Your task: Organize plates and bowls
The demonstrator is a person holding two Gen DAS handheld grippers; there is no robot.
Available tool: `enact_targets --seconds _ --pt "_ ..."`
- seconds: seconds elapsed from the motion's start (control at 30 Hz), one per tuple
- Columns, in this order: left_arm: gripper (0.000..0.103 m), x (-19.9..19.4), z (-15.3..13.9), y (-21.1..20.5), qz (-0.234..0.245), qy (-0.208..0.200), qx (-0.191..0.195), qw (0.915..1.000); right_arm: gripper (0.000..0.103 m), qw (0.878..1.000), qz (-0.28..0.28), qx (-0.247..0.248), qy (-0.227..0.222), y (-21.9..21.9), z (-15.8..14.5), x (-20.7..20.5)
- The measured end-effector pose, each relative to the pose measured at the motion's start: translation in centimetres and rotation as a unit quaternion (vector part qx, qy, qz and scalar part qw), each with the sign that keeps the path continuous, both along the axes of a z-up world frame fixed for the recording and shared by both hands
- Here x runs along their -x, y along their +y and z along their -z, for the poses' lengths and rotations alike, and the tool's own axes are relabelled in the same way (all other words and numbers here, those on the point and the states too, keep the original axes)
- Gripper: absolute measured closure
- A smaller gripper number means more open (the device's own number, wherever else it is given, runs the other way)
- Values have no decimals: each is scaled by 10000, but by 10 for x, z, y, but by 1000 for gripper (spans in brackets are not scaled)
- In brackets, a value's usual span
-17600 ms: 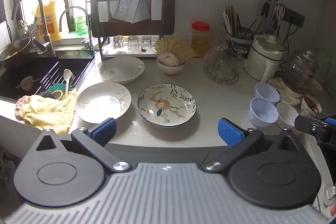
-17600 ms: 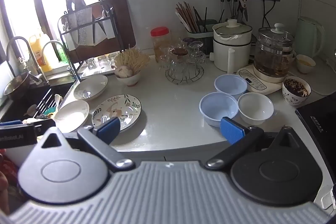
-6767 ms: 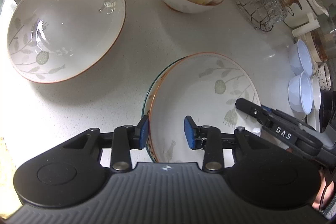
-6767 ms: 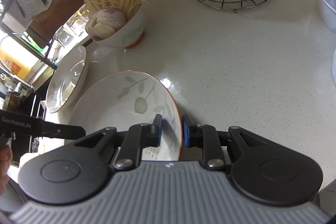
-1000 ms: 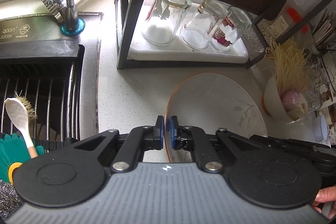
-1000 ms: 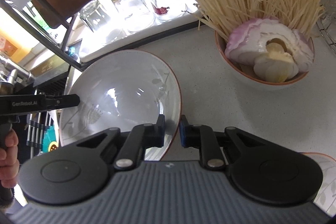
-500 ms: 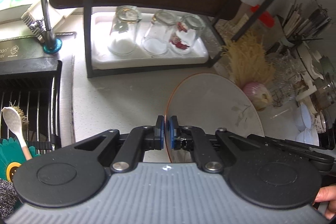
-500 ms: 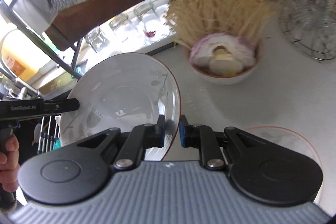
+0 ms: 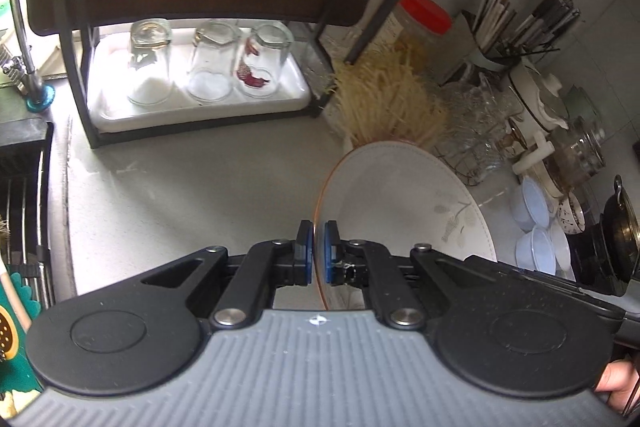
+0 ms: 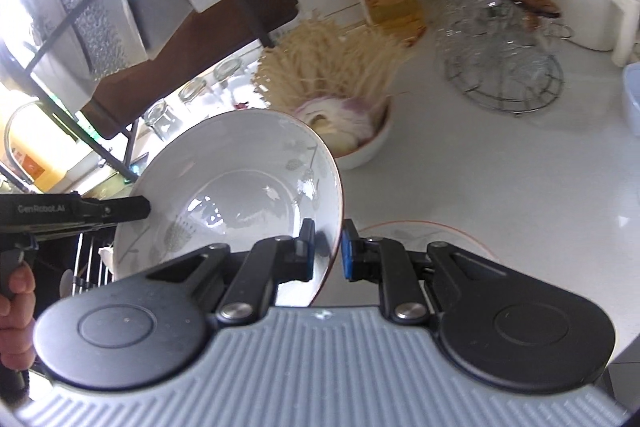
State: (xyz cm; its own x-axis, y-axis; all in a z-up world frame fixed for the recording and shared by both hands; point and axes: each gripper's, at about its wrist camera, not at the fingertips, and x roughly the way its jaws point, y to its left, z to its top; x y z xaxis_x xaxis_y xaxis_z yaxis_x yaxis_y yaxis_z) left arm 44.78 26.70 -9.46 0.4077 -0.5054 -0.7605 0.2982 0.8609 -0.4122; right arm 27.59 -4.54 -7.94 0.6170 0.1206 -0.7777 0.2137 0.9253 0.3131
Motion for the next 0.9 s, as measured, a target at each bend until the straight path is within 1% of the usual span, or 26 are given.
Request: enact_targets --seconds 0.13,0.43,0.57,0.7,0.8,0.9 --pt "97 16 -3 -18 45 -27 -3 10000 87 10000 60 47 -22 -15 -2 16" --pt "97 55 6 -61 14 91 9 10000 87 10000 32 88 18 -56 0 56" --pt "97 73 11 -78 -37 97 -50 9999 87 9999 -28 72 86 -71 5 69" --pt "97 90 20 -86 -207 325 -73 9992 87 9995 -197 192 164 -79 8 75" --pt "97 99 32 -87 -356 551 -13 9978 87 9989 -297 267 237 -83 14 79" --pt "97 105 41 -91 -429 613 -102 9971 87 9985 -364 238 327 -86 23 80"
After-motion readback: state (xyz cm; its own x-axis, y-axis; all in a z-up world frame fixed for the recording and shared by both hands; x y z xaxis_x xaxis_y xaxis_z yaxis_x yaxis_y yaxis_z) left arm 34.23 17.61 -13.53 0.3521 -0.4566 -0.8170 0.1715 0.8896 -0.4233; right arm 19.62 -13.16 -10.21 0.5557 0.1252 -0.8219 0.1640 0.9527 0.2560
